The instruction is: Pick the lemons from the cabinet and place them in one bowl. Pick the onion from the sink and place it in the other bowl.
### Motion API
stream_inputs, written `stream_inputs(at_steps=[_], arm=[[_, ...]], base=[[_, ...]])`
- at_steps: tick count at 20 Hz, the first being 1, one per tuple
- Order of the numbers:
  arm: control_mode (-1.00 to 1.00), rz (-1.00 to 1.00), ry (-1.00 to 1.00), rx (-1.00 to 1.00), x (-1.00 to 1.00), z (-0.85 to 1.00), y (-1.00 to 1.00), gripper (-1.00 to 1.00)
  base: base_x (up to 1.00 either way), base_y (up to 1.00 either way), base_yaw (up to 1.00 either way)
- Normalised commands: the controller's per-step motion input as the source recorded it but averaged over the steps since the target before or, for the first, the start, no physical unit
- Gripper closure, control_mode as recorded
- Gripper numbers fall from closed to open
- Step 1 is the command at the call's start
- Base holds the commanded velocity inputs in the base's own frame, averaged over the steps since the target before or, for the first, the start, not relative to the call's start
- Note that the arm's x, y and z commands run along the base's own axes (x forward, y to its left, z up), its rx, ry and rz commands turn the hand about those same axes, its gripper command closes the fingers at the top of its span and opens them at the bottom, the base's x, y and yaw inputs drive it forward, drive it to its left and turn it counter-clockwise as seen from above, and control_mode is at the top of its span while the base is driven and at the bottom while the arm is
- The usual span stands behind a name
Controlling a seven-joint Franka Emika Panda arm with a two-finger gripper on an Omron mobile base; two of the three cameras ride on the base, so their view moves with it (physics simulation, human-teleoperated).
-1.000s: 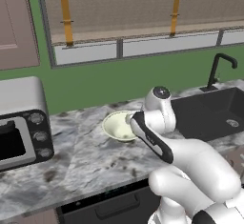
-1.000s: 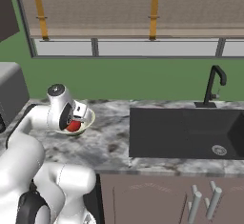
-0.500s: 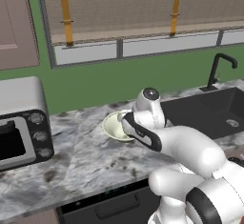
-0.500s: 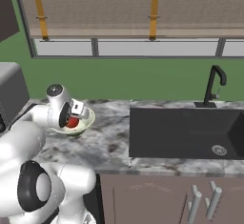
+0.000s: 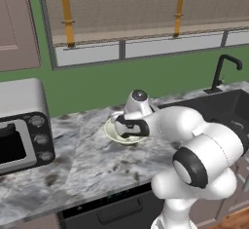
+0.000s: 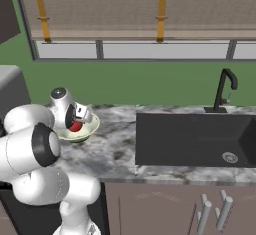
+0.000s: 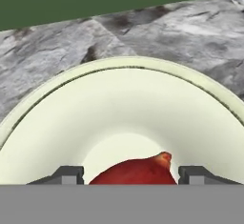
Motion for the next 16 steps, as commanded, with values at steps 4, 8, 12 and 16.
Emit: stream_inputs(at_steps=[4,8,12,16], arm=[[-1.00,-0.04,0.01,-0.01,0.23,-0.31,0.25,1.00],[-1.00,-0.03,0.01,0.00,0.02,-0.33,0.07,1.00],[-1.00,-0.01,-0.02,0.00,0.12,-0.14,0.02,1.00],[-1.00,0.01,0.00,0.00,0.46,-0.03,-0.07,1.00]], base=[[0.00,0.00,0.00],[0.00,0.00,0.00],[0.00,0.00,0.00],[0.00,0.00,0.00]])
